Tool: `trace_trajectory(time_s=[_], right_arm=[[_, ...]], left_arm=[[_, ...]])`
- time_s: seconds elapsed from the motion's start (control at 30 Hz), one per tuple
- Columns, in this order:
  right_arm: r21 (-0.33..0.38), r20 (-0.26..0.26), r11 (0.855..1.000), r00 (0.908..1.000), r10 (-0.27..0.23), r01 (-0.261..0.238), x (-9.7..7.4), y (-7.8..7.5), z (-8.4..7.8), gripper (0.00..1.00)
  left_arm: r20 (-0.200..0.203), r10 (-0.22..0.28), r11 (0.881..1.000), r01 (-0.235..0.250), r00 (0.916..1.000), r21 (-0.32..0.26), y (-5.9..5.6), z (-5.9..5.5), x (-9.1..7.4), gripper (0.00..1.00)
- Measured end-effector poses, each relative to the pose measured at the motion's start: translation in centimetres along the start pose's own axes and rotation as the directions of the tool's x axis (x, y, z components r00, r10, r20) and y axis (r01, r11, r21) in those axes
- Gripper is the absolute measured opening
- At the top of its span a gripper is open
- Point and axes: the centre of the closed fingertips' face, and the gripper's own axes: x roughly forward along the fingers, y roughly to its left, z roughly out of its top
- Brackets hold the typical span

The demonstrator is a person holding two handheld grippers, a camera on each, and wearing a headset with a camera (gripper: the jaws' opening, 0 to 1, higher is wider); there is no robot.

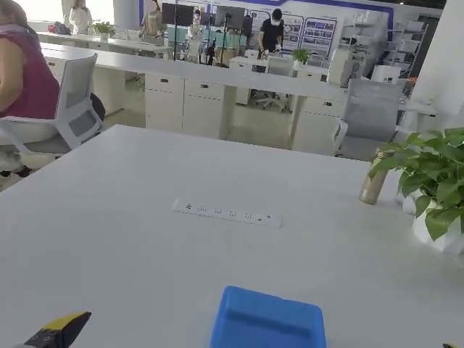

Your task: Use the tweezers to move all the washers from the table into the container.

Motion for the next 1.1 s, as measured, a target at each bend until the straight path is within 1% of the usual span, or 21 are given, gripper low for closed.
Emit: trace_trajectory(time_s=[0.07, 0.2, 0.43, 0.57, 0.73, 0.77, 0.83, 0.9, 0.97, 1.0, 1.1], right_arm=[[0.001, 0.005, 1.0, 1.0, -0.001, 0.001, 0.0, -0.1, 0.1, 0.85], [0.0, 0.01, 1.0, 0.9999, -0.006, 0.006, 0.0, -0.2, 0.2, 0.85], [-0.007, -0.001, 1.0, 1.0, -0.006, 0.006, 0.0, -0.1, -0.1, 0.85], [-0.003, -0.007, 1.0, 0.9999, -0.009, 0.009, 0.0, -0.1, -0.2, 0.86], [-0.004, -0.013, 1.0, 0.9999, -0.008, 0.008, 0.4, -0.1, -0.2, 0.85], [-0.01, -0.014, 1.0, 0.9999, -0.009, 0.009, 0.4, -0.1, -0.1, 0.85], [-0.019, -0.019, 1.0, 0.9998, -0.011, 0.01, 0.2, 0.0, -0.2, 0.85], [-0.029, -0.036, 0.999, 0.9992, -0.019, 0.018, 0.1, -0.2, -0.5, 0.84], [-0.028, -0.067, 0.999, 0.9975, -0.023, 0.021, 0.3, -0.4, -1.3, 0.83], [-0.021, -0.103, 0.999, 0.9943, -0.026, 0.024, 0.4, -0.5, -1.9, 0.82], [-0.033, -0.131, 0.999, 0.9912, -0.017, 0.013, 0.6, -0.2, -2.4, 0.8]], left_arm=[[0.004, 0.004, 1.0, -0.004, 1.0, -0.003, 0.1, 0.0, -0.1, 0.91], [0.0, 0.012, 1.0, -0.012, 0.9999, -0.002, 0.4, -0.1, -0.2, 0.9], [-0.003, 0.021, 1.0, -0.021, 0.9998, -0.002, 0.8, -0.2, -0.3, 0.9], [-0.01, 0.019, 1.0, -0.019, 0.9998, -0.002, 0.8, -0.4, -0.2, 0.9], [-0.007, 0.016, 1.0, -0.016, 0.9998, 0.006, 0.8, -0.2, -0.1, 0.9], [-0.006, 0.014, 1.0, -0.014, 0.9999, 0.005, 0.8, -0.3, 0.0, 0.9], [-0.018, 0.007, 1.0, -0.007, 0.9998, -0.001, 0.9, -0.7, 0.5, 0.9], [-0.035, 0.001, 1.0, -0.001, 0.9994, 0.003, 0.7, -1.0, 0.8, 0.9], [-0.046, -0.002, 1.0, 0.003, 0.9989, 0.014, 0.5, -1.2, 0.9, 0.89], [-0.053, -0.003, 1.0, 0.004, 0.9986, 0.017, 0.4, -1.3, 1.0, 0.89], [-0.077, -0.012, 1.0, 0.014, 0.9969, 0.026, 0.1, -1.7, 1.3, 0.89]])
